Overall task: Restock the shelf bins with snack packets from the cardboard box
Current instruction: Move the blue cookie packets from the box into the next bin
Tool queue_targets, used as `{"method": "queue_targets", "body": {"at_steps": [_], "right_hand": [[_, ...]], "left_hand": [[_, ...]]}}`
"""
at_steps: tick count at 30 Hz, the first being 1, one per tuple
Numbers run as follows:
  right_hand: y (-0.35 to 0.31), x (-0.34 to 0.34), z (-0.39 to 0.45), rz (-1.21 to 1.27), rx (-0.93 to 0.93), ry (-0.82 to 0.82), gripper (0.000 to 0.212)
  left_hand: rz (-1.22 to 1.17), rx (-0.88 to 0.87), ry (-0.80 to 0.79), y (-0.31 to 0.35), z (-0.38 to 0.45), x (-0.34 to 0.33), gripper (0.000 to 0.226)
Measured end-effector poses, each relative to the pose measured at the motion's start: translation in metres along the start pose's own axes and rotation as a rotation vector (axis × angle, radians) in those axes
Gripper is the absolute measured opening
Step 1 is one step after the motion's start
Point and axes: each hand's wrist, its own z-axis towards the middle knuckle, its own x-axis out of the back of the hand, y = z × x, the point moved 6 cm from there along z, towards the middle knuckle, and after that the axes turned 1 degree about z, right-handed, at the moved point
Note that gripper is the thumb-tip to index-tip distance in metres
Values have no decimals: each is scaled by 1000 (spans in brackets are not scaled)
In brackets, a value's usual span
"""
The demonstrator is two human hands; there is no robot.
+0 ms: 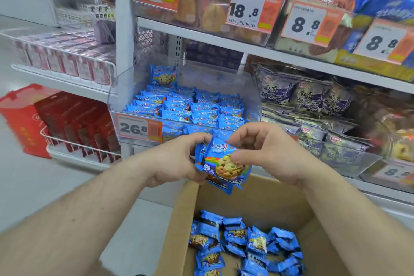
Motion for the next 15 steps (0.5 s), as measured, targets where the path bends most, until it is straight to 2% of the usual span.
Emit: {"method": "queue_targets", "body": {"at_steps": [3, 7, 9, 12, 15], "right_hand": [[-1, -7, 6, -139, 10, -31, 24], [-2, -8, 11, -230, 60, 43, 20], [-2, -9, 14, -249, 85, 86, 21], [-5, -12, 17, -352, 134, 180, 24], [-7, -9, 17, -466, 191, 265, 32]], "left_hand": [[-22, -20, -91, 2, -5, 2, 65], [-145, -3, -148, 0, -8, 7, 74], [-152, -7, -104, 2, -8, 8, 69], [-69, -23, 42, 5, -6, 15, 55], [-69, -63, 92, 7, -8, 23, 48]]}}
